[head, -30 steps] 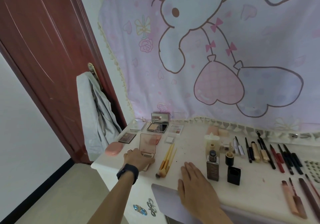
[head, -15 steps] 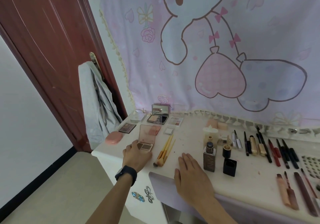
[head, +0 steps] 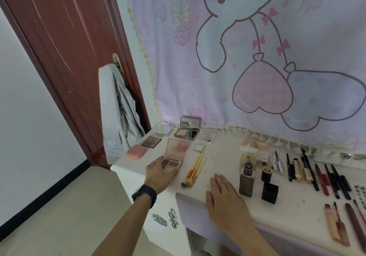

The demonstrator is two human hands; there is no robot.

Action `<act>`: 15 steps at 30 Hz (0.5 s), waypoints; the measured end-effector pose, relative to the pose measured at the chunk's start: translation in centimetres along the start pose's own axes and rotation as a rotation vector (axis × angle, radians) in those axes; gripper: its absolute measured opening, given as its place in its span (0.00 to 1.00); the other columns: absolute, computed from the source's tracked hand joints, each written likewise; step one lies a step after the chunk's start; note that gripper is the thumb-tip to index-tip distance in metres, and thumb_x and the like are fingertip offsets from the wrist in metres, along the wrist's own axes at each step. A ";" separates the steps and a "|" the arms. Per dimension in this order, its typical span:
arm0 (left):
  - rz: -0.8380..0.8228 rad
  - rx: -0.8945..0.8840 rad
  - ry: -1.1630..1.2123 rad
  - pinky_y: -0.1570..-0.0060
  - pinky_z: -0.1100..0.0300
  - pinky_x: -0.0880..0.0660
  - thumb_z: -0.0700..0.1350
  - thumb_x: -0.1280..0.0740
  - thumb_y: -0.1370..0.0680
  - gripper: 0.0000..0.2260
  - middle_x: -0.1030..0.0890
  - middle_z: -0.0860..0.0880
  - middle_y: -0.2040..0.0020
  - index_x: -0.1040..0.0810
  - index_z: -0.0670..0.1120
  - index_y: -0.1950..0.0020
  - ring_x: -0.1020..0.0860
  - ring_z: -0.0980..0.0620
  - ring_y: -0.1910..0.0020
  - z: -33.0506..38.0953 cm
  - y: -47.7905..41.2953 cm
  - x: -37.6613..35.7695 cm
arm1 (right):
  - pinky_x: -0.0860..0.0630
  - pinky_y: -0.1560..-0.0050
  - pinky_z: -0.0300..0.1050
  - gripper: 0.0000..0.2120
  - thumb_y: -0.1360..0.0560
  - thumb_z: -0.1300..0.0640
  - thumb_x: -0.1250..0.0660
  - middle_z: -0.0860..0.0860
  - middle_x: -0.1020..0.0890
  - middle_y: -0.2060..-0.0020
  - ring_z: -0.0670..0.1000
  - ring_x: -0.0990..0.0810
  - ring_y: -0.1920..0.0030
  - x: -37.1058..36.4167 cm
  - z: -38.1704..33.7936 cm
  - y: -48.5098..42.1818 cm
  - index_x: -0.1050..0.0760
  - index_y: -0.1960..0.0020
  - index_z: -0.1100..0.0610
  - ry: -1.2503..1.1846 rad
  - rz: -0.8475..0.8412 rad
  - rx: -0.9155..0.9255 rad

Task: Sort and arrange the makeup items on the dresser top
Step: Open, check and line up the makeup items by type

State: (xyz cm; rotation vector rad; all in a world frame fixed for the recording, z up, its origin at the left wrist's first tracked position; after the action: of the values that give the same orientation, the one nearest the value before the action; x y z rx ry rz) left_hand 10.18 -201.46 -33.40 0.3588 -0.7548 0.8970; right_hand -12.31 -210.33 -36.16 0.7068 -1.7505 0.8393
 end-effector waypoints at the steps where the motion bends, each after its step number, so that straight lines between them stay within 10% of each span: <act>1: 0.016 -0.014 0.014 0.31 0.50 0.36 0.53 0.30 0.25 0.31 0.29 0.44 0.31 0.35 0.48 0.24 0.38 0.43 0.29 -0.2 -0.1 0.5 | 0.66 0.26 0.40 0.30 0.15 0.44 0.57 0.52 0.47 0.18 0.50 0.52 0.19 -0.1 0.1 -0.1 0.48 0.18 0.57 -0.009 -0.016 -0.012; 15: 0.167 0.131 -0.240 0.28 0.43 0.41 0.60 0.34 0.24 0.30 0.45 0.41 0.21 0.40 0.58 0.24 0.45 0.40 0.23 -6.4 -7.3 6.6 | 0.66 0.22 0.51 0.47 0.27 0.28 0.70 0.53 0.61 0.18 0.52 0.64 0.19 -1.4 -0.5 -1.2 0.62 0.18 0.58 0.112 -0.156 -0.031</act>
State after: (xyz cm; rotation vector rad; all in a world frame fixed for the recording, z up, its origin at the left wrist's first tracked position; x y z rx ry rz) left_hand 21.46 -198.38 -32.91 0.5316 -0.9598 1.0758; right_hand -10.67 -210.56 -37.11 0.7513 -1.5838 0.7301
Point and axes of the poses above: each hand's wrist, its own y-axis away from the middle knuckle, its own x-axis out of the back of the hand, z = x × y, the point moved 5 cm from there along -y, towards the middle knuckle
